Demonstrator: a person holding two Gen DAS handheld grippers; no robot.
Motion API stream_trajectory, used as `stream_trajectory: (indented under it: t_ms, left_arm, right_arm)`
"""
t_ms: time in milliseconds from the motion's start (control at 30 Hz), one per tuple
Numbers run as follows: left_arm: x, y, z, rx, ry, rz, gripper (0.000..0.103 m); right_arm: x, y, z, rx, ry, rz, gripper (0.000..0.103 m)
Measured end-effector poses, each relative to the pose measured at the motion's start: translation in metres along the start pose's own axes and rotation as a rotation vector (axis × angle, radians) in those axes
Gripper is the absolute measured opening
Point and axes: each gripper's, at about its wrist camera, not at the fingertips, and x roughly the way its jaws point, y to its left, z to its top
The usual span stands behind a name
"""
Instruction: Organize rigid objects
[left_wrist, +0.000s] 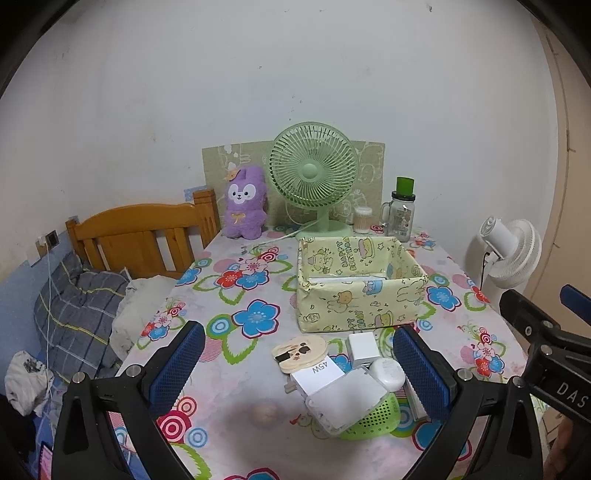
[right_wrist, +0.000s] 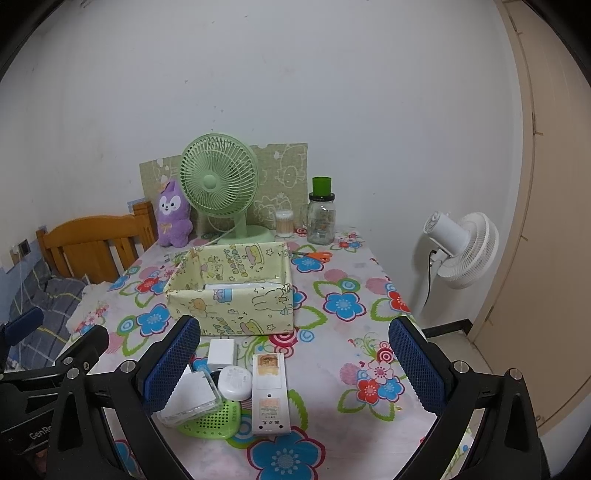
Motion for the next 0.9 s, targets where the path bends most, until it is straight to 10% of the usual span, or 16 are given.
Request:
stream_trajectory:
  t_ms: [900]
  left_arm:
    - [-0.0001, 0.0032, -0.0025, -0.008, -0.003, -0.023, 0.101]
  right_arm:
    - [-0.0006, -0.0014, -0.0024, -0.001, 0.000, 0.009, 0.103]
